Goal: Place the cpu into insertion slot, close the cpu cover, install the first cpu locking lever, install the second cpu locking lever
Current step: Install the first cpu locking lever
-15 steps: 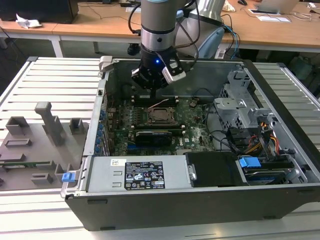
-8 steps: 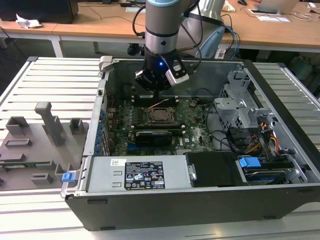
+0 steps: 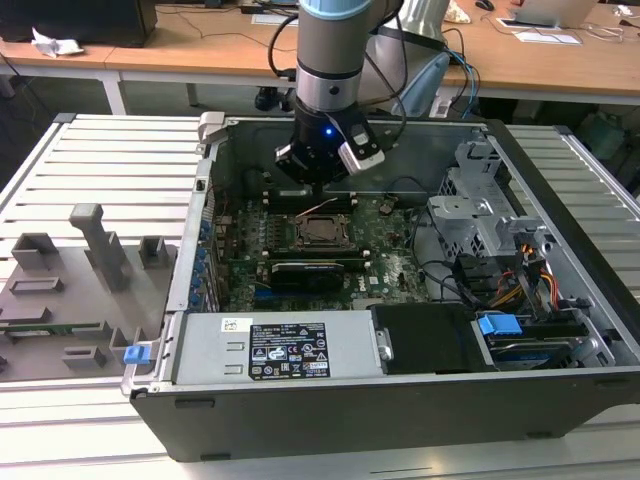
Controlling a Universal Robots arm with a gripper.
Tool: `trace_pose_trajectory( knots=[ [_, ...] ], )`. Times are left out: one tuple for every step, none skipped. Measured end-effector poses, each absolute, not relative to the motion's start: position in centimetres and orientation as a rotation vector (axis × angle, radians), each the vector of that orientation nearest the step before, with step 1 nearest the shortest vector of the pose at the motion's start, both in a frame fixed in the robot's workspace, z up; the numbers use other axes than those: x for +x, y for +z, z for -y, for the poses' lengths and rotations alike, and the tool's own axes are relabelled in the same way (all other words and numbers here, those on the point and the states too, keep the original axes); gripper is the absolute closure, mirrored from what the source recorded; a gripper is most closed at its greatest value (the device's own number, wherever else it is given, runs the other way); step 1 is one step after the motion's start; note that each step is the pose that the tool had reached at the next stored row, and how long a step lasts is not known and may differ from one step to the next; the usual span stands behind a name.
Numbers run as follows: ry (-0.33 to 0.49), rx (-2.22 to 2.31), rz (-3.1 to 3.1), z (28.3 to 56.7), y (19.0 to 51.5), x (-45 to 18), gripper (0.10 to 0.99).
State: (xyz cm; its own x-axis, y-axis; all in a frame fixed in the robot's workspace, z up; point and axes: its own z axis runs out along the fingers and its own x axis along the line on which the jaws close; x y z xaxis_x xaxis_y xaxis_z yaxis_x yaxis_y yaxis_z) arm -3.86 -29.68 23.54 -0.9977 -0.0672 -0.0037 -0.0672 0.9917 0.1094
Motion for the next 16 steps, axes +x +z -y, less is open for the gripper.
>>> trace_pose_trajectory(
  knots=[
    [0.172,-0.106,-3.135,29.6,23.5,-3.8,0.980],
    [0.172,-0.106,-3.135,29.6,23.4,-3.6,0.980],
    [0.172,-0.107,-3.135,29.4,23.3,-3.6,0.980],
    [0.172,-0.119,-3.135,29.3,23.2,-3.6,0.980],
    [0.172,-0.127,-3.135,29.2,23.0,-3.5,0.980],
    [0.172,-0.128,-3.135,29.2,23.0,-3.5,0.980],
    [0.172,-0.128,-3.135,29.2,22.9,-3.4,0.980],
    [0.172,-0.128,-3.135,29.1,22.8,-3.3,0.980],
    [0.172,-0.128,-3.135,29.1,22.8,-3.2,0.980],
    [0.172,-0.128,-3.135,29.0,22.8,-3.1,0.980],
    [0.172,-0.128,-3.135,29.0,22.8,-3.1,0.980],
    [0.172,-0.128,-3.135,29.0,22.7,-2.9,0.980],
    [0.172,-0.128,-3.135,29.0,22.7,-2.9,0.980],
    [0.172,-0.128,-3.135,29.0,22.6,-2.8,0.980],
    [0.172,-0.128,-3.135,28.9,22.6,-2.8,0.980],
    [0.172,-0.128,-3.135,28.9,22.5,-2.7,0.980]
  ],
)
